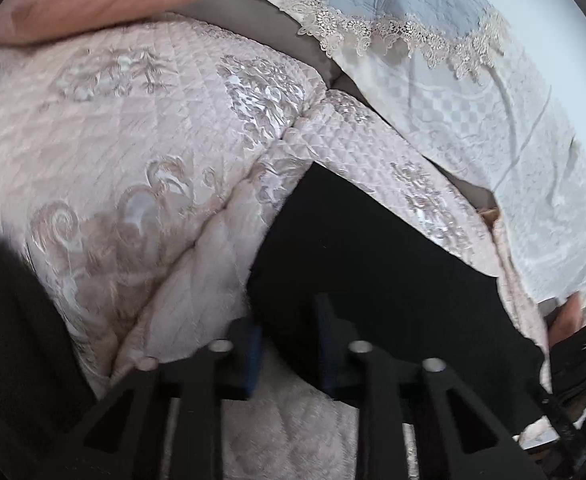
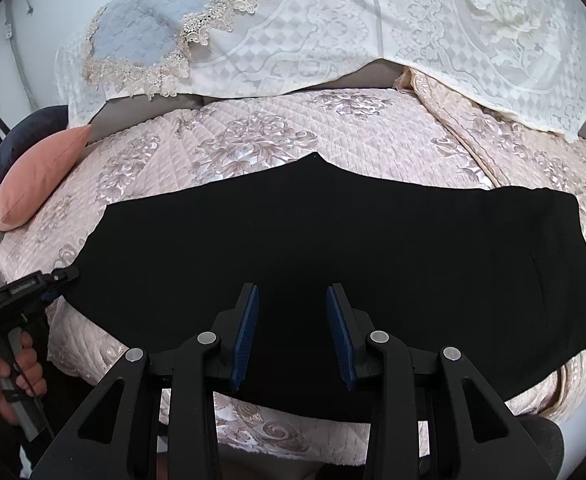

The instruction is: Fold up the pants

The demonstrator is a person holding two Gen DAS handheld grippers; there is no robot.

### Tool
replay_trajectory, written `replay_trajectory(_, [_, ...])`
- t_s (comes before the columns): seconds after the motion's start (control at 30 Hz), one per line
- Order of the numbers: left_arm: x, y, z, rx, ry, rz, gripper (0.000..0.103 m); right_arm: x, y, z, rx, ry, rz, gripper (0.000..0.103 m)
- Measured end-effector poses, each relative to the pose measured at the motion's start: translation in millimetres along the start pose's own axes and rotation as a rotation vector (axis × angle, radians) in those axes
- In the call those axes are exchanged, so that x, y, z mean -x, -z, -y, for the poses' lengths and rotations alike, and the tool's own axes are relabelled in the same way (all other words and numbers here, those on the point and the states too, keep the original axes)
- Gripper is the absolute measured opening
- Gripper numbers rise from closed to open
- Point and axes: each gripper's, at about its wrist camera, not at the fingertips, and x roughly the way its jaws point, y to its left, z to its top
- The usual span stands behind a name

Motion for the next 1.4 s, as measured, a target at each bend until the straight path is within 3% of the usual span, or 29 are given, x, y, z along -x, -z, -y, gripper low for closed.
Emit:
replay_trajectory(0.17, [5,-6,2,-0.044,0.015,0.000,0.008,-1,0,3,-0.005,0.009,-0.012,0.036])
replay_trajectory(0.4, [27,-20,31,-0.120,0.118,0.037,0.008,-3,1,10,-0.029,0.011,-0.010,0.036])
replay_trajectory(0.8, [25,-25,132,-0.316,0.328,0.014,0.008,5,7,39,-0.099,0.035,0.011,0.036])
replay_trajectory(1.1, [-5,27,205,-0.494,0.456,-0.132,0.008,13,17,71,-0.173,0.069,0.020,0.036])
replay_trajectory(1.4, [-39,91,218,-0.589,0.467,-0.312,0.008,9,23,84,-0.200,0.061,0.003,0.036])
